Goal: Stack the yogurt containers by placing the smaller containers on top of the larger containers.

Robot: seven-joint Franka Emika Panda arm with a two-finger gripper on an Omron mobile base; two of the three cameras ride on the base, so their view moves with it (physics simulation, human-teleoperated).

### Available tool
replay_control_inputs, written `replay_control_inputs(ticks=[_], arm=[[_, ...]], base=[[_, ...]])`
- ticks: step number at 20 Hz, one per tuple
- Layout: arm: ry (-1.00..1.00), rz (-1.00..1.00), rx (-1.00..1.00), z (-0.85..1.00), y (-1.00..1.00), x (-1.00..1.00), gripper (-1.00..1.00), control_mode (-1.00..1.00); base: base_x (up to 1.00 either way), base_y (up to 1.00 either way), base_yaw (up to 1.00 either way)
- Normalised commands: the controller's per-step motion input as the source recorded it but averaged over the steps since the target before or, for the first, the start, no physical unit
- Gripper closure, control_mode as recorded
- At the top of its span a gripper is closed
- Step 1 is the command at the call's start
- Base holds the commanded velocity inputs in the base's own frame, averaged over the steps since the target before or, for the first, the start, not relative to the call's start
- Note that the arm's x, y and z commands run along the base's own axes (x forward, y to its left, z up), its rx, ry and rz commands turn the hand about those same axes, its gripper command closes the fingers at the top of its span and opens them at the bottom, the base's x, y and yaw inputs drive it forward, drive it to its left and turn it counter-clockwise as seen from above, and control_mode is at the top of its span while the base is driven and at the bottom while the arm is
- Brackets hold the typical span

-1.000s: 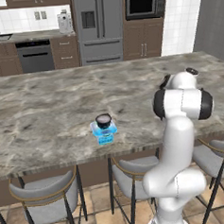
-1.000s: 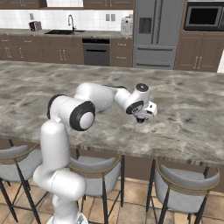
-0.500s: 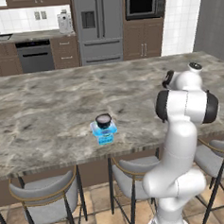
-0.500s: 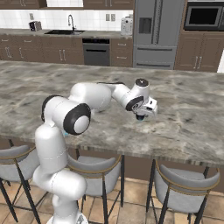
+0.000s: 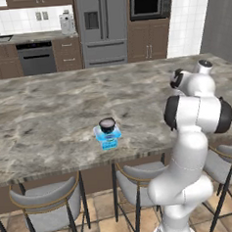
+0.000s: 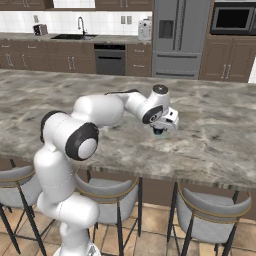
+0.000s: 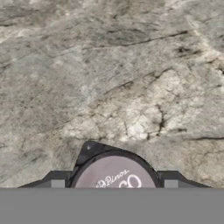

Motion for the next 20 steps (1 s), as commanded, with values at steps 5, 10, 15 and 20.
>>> replay_control_inputs(ticks=[5, 10, 15, 20], arm=[[0.0, 0.0, 0.0, 0.13, 0.09, -0.34, 1.0, -1.0], [0.0, 0.0, 0.0, 0.2, 0.09, -0.3, 1.0, -1.0], [0.0, 0.0, 0.01, 0.26, 0.13, -0.19, 1.0, -1.0], [0.0, 0.0, 0.01, 0.26, 0.17, -0.16, 1.0, -1.0]], base=[[0.0, 0.0, 0.0], [0.0, 0.0, 0.0], [0.0, 0.0, 0.0], [0.0, 0.0, 0.0]])
